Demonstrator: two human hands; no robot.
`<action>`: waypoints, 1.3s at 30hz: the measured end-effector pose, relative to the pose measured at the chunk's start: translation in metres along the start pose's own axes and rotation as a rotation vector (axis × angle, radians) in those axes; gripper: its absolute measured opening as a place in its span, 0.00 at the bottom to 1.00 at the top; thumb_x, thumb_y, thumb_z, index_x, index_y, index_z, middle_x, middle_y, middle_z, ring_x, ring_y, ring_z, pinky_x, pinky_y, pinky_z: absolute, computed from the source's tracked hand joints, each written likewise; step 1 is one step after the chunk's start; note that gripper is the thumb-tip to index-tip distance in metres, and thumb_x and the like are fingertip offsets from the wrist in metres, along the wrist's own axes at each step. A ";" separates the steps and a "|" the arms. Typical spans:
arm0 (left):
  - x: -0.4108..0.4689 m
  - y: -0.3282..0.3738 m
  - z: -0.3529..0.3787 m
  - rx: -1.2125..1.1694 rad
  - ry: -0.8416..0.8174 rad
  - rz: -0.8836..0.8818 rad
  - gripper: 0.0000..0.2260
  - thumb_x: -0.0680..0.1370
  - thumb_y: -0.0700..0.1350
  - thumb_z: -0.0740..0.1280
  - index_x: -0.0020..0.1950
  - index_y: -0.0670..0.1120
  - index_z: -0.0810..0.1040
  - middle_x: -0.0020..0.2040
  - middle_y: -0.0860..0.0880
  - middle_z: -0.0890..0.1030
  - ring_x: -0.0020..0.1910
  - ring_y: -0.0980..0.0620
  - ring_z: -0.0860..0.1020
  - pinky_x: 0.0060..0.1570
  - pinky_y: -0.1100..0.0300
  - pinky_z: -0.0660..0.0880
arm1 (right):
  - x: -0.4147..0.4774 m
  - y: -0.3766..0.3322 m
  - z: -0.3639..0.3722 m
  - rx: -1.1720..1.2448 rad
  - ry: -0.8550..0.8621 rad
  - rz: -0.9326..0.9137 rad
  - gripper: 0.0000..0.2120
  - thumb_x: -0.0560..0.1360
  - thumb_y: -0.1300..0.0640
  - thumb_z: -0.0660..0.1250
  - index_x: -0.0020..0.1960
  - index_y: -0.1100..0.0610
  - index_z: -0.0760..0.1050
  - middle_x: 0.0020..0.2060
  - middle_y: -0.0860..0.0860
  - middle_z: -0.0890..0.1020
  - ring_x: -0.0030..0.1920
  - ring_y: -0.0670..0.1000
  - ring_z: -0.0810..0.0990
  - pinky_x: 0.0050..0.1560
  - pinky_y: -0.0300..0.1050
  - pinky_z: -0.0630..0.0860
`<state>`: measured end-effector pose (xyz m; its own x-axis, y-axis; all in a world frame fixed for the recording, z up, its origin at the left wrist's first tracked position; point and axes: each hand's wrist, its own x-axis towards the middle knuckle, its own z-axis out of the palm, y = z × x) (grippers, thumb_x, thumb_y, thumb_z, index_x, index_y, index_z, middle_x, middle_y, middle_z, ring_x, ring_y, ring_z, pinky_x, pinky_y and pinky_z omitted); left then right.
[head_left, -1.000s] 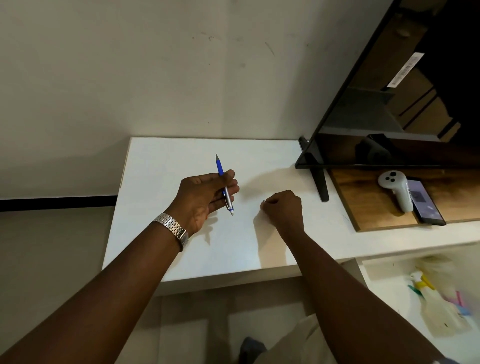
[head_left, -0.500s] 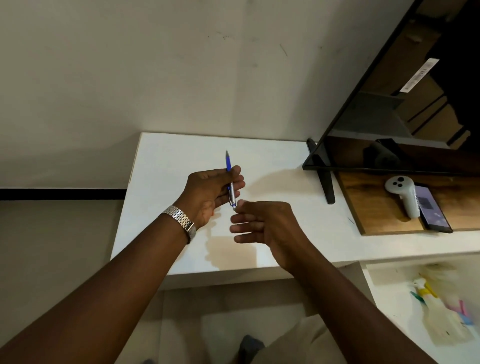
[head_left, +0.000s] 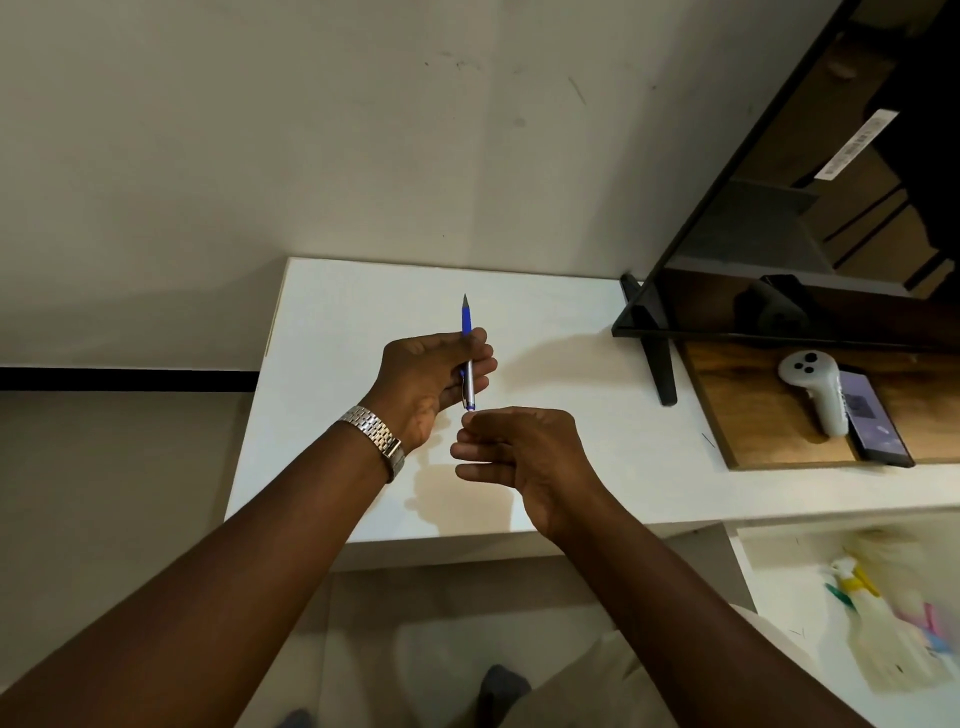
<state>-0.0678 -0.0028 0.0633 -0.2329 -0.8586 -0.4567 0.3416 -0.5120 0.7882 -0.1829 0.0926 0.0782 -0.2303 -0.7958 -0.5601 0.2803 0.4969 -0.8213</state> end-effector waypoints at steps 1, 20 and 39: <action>0.000 -0.001 0.000 -0.001 0.004 0.001 0.08 0.74 0.40 0.78 0.49 0.38 0.85 0.48 0.39 0.89 0.45 0.44 0.89 0.40 0.57 0.85 | 0.000 0.001 0.000 0.001 0.002 -0.002 0.05 0.76 0.68 0.73 0.50 0.69 0.85 0.38 0.62 0.87 0.38 0.59 0.89 0.44 0.54 0.87; 0.009 0.004 -0.014 -0.080 0.054 0.021 0.05 0.76 0.37 0.75 0.40 0.40 0.86 0.41 0.42 0.86 0.38 0.45 0.87 0.46 0.52 0.86 | 0.057 0.008 -0.069 -0.940 0.322 -0.173 0.05 0.70 0.69 0.70 0.40 0.67 0.84 0.35 0.64 0.87 0.39 0.64 0.88 0.44 0.57 0.87; 0.010 -0.004 -0.013 -0.056 0.054 0.004 0.01 0.76 0.36 0.74 0.46 0.38 0.86 0.47 0.40 0.86 0.41 0.45 0.88 0.45 0.54 0.86 | 0.069 0.011 -0.072 -1.037 0.401 -0.253 0.08 0.71 0.63 0.72 0.49 0.66 0.85 0.45 0.60 0.88 0.45 0.58 0.86 0.48 0.47 0.84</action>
<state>-0.0601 -0.0095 0.0502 -0.1824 -0.8599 -0.4767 0.3927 -0.5082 0.7665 -0.2624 0.0681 0.0229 -0.5044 -0.8384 -0.2065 -0.6789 0.5328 -0.5052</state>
